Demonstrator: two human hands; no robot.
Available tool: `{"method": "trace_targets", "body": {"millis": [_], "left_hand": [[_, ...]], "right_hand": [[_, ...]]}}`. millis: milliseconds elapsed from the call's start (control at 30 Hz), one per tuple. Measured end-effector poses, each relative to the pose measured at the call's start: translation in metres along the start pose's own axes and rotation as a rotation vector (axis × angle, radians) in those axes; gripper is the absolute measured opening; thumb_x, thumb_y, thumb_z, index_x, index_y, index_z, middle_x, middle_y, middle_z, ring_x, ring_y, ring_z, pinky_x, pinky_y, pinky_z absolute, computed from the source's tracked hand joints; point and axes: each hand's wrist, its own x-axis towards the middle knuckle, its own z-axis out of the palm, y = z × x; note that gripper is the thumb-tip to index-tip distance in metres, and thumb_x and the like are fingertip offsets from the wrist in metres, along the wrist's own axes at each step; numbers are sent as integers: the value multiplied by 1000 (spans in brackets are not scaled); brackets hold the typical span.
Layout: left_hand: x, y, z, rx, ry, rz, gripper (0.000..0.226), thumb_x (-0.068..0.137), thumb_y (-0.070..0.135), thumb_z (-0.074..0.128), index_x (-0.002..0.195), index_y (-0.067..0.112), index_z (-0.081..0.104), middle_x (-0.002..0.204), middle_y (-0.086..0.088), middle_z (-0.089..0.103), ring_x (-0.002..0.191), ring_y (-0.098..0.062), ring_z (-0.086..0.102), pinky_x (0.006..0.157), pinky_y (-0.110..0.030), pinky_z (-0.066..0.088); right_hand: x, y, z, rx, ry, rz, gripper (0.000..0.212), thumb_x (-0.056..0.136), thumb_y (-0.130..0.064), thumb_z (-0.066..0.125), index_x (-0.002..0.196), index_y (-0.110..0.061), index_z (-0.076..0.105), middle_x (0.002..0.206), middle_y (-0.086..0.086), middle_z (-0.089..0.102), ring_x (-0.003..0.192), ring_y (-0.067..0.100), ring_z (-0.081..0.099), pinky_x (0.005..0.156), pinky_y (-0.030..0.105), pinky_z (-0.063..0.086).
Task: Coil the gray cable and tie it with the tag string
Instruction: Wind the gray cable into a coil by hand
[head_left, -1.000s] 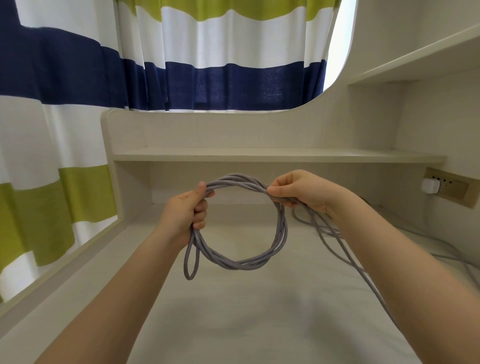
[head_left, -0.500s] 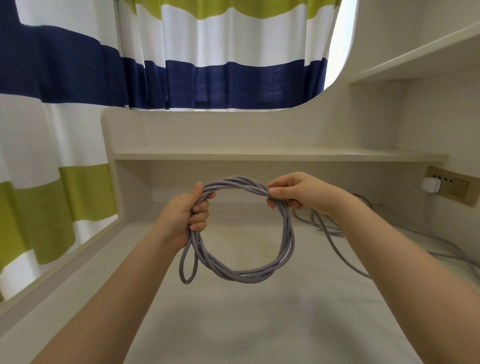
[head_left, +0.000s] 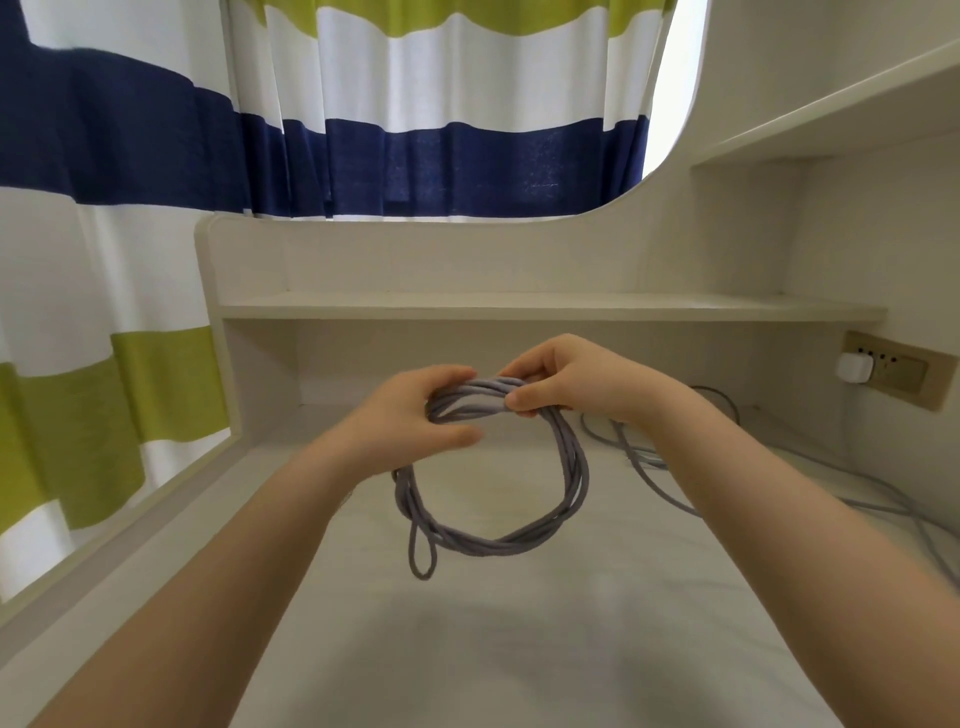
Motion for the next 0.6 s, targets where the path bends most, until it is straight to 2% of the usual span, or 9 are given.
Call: {"method": "trace_targets", "body": {"millis": [100,233,333,400,500,600], "left_hand": [[7,14,5,169,-59,107,70,69,33,74,131,25,44,111,11,57,100,-8,55,86,-25,46],[13,23,2,251,-26,157,52,66,32,75,114,31,54,90,18,59,83,-8,60,72,-24,50],[15,29,4,120,-145,80,21,70,24,71,87,27,59,77,12,64,59,-6,63,53,-21,52],[17,27,8,81,-203,26,9,76,19,64,77,26,58,69,6,67,42,0,55,41,-16,45],[17,18,8,89,-178,-35,8,82,17,58,77,15,64,55,3,63,34,-2,45,36,-12,34],[12,6,0,-41,-148,-111,13,83,18,61,78,8,67,49,-1,57,34,-11,38,37,-19,33]], "right_hand": [[-1,-7,3,9,-28,-15,17,81,-18,65,97,-17,72,76,2,68,64,5,57,63,12,47],[-3,-10,4,14,-59,-26,13,81,-16,66,92,-17,72,72,-2,66,62,4,57,64,12,48],[-3,-12,7,9,-93,-39,11,81,-16,65,83,-24,73,71,-8,71,66,1,63,66,11,50],[-3,-12,8,-26,-63,-34,12,83,-17,64,86,-24,73,77,-6,73,70,0,63,70,11,49],[-2,-12,7,-184,-9,-40,20,86,-17,59,100,-24,71,89,-3,74,75,2,60,70,11,46],[-5,-6,-2,-346,32,2,25,87,-13,54,103,-23,70,95,5,72,78,14,58,74,26,45]]}}
